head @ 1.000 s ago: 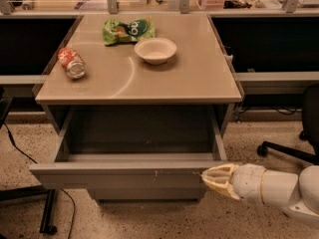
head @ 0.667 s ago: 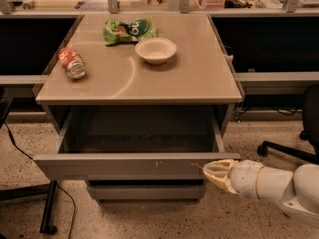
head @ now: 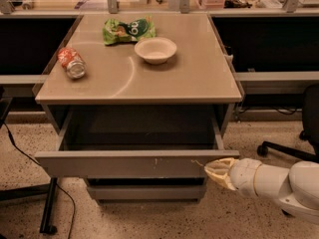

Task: Close top drawer

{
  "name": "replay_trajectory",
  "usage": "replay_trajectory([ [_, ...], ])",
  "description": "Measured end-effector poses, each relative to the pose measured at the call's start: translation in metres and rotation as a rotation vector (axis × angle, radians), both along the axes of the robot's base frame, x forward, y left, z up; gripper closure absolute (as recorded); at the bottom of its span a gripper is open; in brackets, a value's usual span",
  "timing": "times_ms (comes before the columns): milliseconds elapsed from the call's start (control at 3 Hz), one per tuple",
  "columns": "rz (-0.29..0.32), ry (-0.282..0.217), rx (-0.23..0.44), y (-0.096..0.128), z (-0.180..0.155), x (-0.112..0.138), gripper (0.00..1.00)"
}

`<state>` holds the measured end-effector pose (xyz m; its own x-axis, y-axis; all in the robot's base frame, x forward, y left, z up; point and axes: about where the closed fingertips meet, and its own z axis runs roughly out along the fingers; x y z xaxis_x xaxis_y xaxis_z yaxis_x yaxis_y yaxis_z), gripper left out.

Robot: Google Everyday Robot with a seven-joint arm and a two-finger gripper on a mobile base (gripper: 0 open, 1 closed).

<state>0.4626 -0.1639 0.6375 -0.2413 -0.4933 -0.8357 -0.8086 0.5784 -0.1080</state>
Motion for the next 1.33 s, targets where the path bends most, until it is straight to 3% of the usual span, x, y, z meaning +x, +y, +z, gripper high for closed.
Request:
replay_trajectory([
  [667, -0.028, -0.044, 0.005, 0.004, 0.001, 0.034, 1.0],
  [1000, -0.071, -0.092, -0.003, 0.001, 0.009, 0.073, 1.0],
  [1333, -0.079, -0.101, -0.003, 0.001, 0.011, 0.08, 1.0],
])
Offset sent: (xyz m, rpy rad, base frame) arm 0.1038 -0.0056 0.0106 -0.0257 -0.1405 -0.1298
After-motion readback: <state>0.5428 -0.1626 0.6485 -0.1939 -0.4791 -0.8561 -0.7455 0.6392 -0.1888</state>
